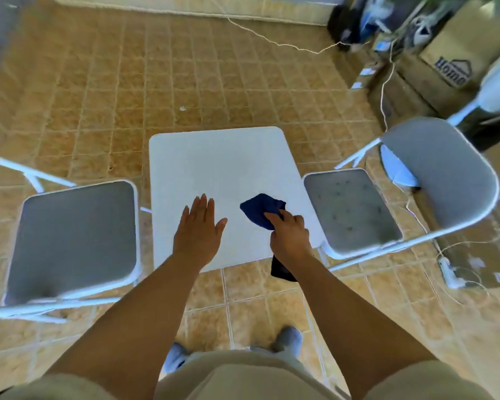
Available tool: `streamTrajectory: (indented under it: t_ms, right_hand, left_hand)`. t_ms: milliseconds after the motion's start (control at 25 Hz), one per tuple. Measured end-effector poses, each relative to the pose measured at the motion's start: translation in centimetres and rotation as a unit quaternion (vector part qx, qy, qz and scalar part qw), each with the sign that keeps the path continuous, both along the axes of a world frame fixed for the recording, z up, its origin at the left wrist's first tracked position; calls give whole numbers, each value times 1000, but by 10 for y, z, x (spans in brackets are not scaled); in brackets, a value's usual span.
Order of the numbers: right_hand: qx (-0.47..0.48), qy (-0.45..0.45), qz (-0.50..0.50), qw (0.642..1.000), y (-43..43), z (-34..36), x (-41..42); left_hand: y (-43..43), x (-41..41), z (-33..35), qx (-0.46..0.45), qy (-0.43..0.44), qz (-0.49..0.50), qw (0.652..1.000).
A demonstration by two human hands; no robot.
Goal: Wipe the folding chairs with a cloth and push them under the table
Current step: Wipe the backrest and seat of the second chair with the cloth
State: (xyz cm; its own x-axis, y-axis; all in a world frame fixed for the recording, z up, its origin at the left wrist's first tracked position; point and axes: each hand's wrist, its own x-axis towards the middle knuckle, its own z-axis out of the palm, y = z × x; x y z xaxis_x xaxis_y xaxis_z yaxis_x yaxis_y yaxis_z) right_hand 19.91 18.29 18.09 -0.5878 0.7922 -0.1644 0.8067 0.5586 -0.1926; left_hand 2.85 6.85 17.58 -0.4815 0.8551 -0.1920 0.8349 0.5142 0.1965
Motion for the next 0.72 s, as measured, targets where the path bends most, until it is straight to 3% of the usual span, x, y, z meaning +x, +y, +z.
streamTrajectory:
  t_ms: [400,720]
  right_hand:
    - [-5,36,-178,983,138,4,227]
    - [-12,80,-279,957,227,-1,288]
  left_hand:
    - [195,196,6,-2,9,-144,990]
    - [306,255,4,14,-35,-213,976]
